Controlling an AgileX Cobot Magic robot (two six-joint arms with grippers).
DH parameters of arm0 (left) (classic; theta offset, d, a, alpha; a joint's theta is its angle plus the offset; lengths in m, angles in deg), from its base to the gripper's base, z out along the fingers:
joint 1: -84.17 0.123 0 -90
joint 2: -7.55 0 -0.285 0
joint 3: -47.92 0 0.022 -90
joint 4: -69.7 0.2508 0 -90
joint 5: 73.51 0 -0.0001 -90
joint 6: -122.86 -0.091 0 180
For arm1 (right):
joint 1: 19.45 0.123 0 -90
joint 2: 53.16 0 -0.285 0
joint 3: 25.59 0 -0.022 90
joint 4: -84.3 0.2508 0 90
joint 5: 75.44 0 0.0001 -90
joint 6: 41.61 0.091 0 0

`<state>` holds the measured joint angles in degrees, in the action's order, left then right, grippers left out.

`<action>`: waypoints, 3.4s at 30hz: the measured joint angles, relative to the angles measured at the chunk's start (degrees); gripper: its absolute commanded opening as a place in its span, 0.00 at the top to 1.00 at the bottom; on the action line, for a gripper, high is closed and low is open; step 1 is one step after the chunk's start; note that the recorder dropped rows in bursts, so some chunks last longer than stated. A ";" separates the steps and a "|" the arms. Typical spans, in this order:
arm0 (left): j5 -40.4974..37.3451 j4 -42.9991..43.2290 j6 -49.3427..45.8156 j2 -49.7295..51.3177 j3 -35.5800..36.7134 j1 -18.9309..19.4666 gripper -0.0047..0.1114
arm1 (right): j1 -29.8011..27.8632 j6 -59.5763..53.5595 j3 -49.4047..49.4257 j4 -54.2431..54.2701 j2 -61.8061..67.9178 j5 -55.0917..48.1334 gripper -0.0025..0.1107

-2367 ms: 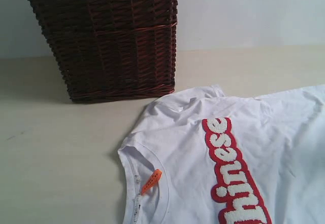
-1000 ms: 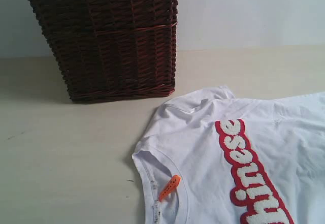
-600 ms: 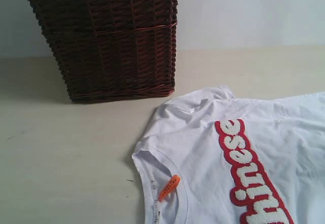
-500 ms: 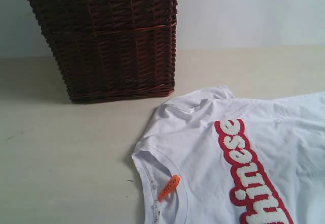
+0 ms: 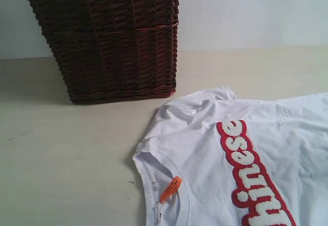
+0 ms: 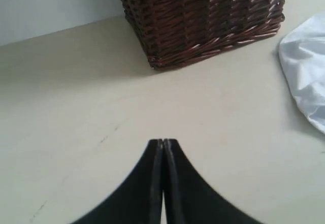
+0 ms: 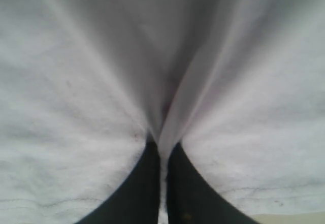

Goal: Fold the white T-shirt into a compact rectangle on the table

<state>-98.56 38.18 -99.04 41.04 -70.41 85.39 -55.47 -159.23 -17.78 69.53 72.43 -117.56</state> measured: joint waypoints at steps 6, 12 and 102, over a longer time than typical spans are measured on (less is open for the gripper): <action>3.95 0.01 0.00 11.74 -8.87 0.23 0.96 | 0.00 0.00 0.00 0.00 0.00 0.00 0.98; 8.83 -1.68 0.00 15.91 -9.52 0.23 0.96 | 0.00 0.12 0.00 0.00 0.00 0.00 0.98; -11.88 -39.42 -65.14 63.72 -27.45 -33.59 0.21 | 0.00 0.12 -0.04 0.23 0.12 -0.12 0.98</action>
<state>-110.44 -1.24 -164.18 104.76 -97.86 51.79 -55.47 -159.12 -17.81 69.76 72.55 -117.69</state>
